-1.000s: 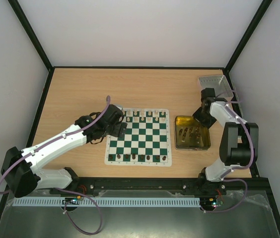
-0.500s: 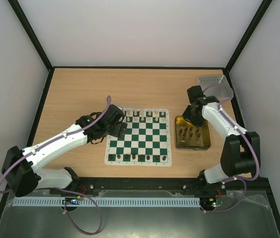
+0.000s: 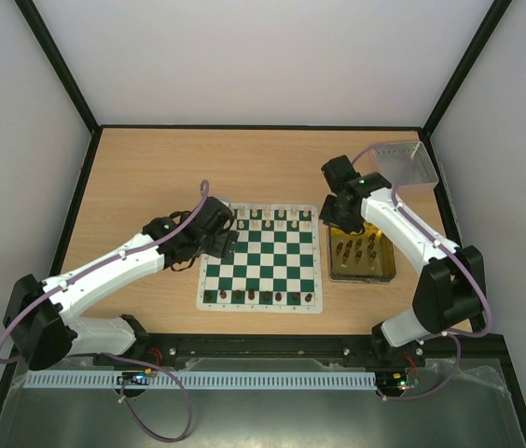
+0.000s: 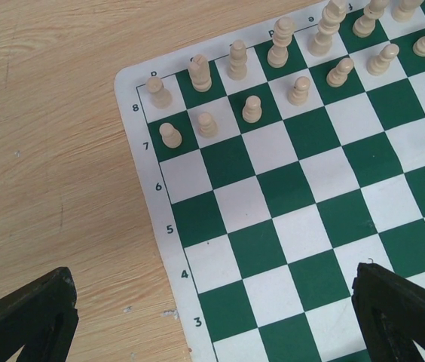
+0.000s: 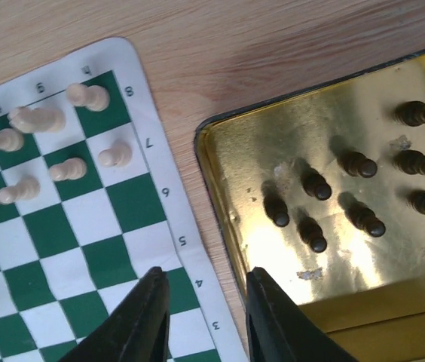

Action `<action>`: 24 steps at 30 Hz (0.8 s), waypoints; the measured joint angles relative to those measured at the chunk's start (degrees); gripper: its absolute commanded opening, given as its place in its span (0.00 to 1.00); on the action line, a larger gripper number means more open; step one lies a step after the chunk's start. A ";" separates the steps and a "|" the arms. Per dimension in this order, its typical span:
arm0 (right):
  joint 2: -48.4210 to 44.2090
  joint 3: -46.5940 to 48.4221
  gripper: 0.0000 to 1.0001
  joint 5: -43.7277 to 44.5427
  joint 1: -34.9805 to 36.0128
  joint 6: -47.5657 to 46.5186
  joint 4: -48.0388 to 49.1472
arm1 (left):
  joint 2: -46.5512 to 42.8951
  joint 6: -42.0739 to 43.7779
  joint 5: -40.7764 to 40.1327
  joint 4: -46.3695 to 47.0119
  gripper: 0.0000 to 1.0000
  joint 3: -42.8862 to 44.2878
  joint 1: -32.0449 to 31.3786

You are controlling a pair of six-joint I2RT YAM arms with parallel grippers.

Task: Set up the chess pieces on the board
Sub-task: Pick up the chess piece from the storage box.

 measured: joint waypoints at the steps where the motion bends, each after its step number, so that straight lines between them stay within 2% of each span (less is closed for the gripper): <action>1: 0.35 0.00 0.31 -0.07 -0.55 -0.11 -0.26 | 0.00 0.00 -0.07 0.00 0.99 0.00 0.00; 10: 3.78 -3.85 0.30 -5.07 -9.60 -1.33 0.92 | -0.22 -0.02 -0.11 -0.04 0.99 0.00 0.02; 18: 8.13 -5.75 0.27 -10.62 -9.99 -3.15 3.72 | -0.76 -0.02 -0.11 -0.07 0.99 0.00 0.13; 24: 9.44 -7.39 0.27 -11.19 -9.99 -3.89 4.42 | -0.79 -0.02 -0.11 -0.07 0.99 0.00 0.28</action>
